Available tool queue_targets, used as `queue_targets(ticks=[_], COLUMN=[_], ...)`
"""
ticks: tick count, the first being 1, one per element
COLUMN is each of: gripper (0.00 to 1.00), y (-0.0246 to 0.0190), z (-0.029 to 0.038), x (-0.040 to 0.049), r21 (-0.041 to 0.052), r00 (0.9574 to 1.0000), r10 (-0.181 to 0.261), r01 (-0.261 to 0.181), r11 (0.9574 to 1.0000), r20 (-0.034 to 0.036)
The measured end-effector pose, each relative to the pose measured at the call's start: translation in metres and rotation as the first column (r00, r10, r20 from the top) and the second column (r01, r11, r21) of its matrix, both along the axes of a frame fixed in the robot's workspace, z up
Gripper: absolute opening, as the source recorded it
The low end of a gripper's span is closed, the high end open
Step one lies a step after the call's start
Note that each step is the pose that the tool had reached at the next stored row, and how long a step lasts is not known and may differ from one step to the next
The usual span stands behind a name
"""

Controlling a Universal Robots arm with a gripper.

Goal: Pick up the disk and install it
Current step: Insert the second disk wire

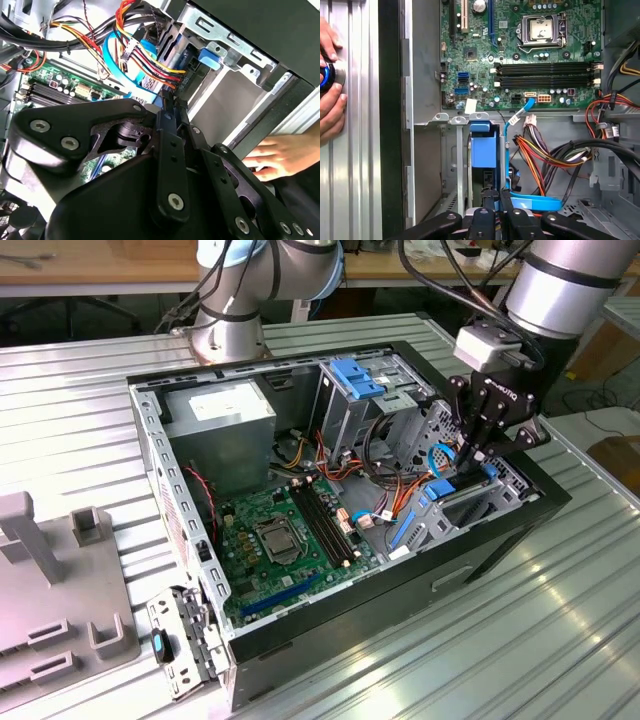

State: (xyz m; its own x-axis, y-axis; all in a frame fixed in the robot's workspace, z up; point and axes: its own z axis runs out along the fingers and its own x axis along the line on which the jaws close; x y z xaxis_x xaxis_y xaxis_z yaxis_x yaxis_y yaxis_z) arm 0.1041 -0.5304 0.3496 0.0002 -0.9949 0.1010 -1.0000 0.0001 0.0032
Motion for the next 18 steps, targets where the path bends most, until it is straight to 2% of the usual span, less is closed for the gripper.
queue_targets(ticks=[1,6,8,18], gripper=[0.16,0.16,0.16,0.16], y=[-0.0020,-0.0073,-0.0093,-0.0104], z=[0.0000,-0.0002,-0.0002,-0.0002], x=[0.0000,0.0001,0.0001,0.0008], r21=[0.0116,0.0387,0.0467,0.0484], r00=[1.0000,1.0000,1.0000,1.0000], r10=[0.000,0.000,0.000,0.000], r01=[0.000,0.000,0.000,0.000], r11=[0.9999,0.9993,0.9989,0.9988], r20=[0.0000,0.0000,0.0000,0.0000])
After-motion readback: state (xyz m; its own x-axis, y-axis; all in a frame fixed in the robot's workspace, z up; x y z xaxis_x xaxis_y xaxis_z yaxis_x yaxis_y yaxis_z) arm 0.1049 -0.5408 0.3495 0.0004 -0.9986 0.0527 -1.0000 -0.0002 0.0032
